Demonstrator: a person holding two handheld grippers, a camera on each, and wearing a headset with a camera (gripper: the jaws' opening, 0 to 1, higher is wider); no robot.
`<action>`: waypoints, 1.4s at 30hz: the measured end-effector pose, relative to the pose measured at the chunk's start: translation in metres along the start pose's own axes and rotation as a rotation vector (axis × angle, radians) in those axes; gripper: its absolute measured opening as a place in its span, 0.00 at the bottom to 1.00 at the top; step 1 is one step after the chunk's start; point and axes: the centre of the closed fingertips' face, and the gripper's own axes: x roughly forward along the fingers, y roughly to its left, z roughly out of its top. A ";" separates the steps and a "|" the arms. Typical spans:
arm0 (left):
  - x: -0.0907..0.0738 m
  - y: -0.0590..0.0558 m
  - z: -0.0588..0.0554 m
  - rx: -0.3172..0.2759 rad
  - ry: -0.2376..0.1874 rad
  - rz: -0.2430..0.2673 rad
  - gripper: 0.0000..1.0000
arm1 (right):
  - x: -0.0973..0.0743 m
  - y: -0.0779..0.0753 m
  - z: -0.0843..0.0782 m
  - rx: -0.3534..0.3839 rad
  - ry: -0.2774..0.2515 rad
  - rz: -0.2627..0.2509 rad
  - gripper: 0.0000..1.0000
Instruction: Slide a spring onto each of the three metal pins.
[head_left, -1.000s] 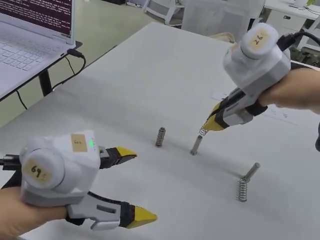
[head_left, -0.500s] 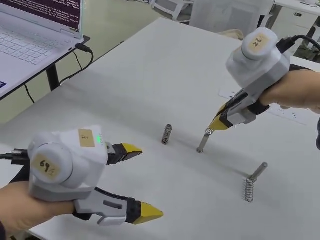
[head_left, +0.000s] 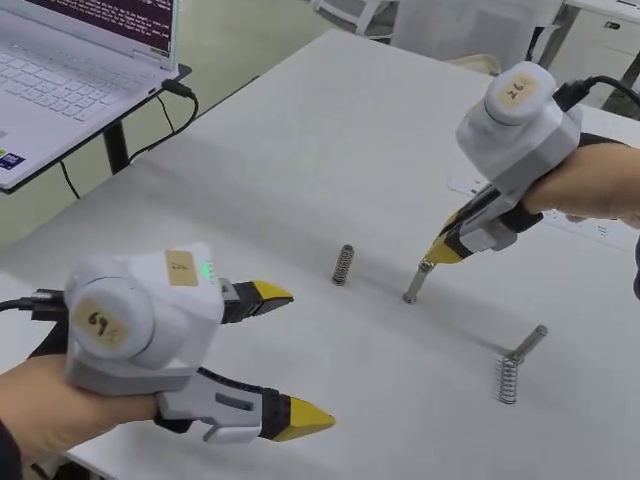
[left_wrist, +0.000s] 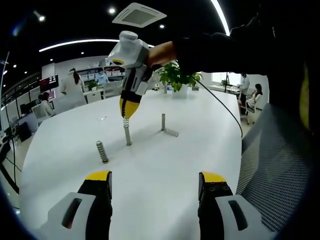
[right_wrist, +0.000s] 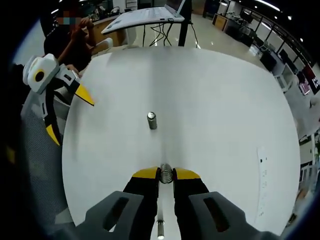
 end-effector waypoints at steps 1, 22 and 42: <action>0.000 0.000 0.000 0.000 0.000 0.000 0.67 | 0.001 0.000 0.000 0.001 0.002 0.001 0.08; 0.000 0.000 0.000 -0.002 -0.002 0.000 0.65 | 0.029 0.008 -0.015 0.010 0.068 0.036 0.08; 0.001 -0.001 0.000 0.002 0.003 -0.004 0.64 | 0.045 0.018 -0.027 0.028 0.088 0.052 0.08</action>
